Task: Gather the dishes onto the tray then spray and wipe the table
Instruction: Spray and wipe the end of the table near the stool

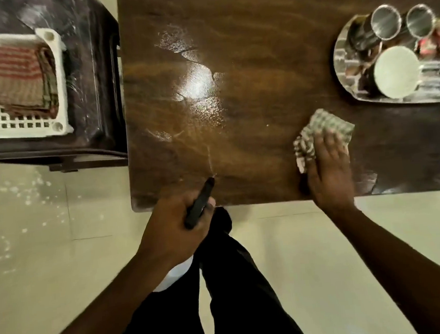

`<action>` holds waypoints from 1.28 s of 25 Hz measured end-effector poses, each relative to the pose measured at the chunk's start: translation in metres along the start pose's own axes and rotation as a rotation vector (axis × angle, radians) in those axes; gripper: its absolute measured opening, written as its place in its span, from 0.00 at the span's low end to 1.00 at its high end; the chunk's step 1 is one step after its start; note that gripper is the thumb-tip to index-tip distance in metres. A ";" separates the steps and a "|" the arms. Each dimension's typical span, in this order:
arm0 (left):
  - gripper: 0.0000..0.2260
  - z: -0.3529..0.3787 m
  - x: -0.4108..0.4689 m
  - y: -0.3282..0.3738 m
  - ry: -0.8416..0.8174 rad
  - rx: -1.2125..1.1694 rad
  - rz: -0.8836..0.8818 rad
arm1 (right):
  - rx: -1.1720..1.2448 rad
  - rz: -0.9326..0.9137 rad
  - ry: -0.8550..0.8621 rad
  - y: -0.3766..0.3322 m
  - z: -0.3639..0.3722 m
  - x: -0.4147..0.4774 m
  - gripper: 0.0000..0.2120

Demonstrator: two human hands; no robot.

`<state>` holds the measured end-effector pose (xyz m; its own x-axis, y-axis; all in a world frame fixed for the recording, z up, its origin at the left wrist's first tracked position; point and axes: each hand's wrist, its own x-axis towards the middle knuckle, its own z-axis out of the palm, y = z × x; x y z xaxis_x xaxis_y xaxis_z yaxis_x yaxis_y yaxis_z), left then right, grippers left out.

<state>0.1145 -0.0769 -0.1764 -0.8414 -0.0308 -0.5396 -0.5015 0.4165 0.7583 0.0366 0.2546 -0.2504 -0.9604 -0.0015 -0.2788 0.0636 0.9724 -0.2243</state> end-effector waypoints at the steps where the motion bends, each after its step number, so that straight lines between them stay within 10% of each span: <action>1: 0.19 0.004 -0.009 0.000 -0.004 -0.021 -0.015 | 0.100 0.187 0.063 -0.019 0.008 -0.004 0.32; 4: 0.19 0.012 -0.033 -0.008 0.042 -0.081 -0.058 | 0.234 0.386 0.106 -0.099 0.033 -0.012 0.36; 9: 0.19 0.008 -0.057 -0.032 0.147 -0.095 -0.072 | 0.051 -0.429 -0.138 -0.180 0.069 -0.060 0.33; 13: 0.19 -0.001 -0.060 -0.042 0.182 -0.046 -0.068 | -0.087 -0.856 -0.176 -0.116 0.063 -0.061 0.28; 18: 0.19 -0.011 -0.060 -0.053 0.234 -0.072 -0.074 | -0.008 -0.214 0.052 -0.001 0.039 -0.078 0.30; 21: 0.14 -0.017 -0.056 -0.057 0.254 -0.100 -0.064 | 0.173 0.375 0.218 -0.051 0.061 -0.089 0.31; 23: 0.13 -0.024 -0.056 -0.058 0.277 -0.110 -0.061 | 0.230 0.431 0.250 -0.121 0.078 -0.088 0.32; 32: 0.08 -0.061 -0.058 -0.073 0.340 -0.151 -0.045 | -0.045 -0.994 -0.270 -0.252 0.101 -0.051 0.27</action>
<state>0.1875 -0.1614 -0.1785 -0.8241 -0.3563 -0.4404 -0.5420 0.2701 0.7958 0.0974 -0.0136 -0.2739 -0.4803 -0.8566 -0.1886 -0.7415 0.5114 -0.4343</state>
